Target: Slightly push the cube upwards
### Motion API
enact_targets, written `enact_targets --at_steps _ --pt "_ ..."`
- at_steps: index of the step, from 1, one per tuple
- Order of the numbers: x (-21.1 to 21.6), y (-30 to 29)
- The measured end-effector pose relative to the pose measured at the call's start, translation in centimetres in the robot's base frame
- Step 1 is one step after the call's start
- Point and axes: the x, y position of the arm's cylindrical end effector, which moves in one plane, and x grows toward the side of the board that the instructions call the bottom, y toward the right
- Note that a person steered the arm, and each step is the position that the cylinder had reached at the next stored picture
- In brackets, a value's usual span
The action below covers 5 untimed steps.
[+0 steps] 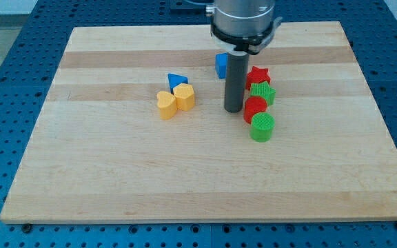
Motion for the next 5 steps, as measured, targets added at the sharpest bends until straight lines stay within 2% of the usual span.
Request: enact_targets --at_steps 1,2,3,4,5 --pt "0.0 0.0" --pt "-1.9 -0.4" --pt "-7.7 -0.6" --pt "-11.2 -0.6" --pt "-12.2 -0.6"
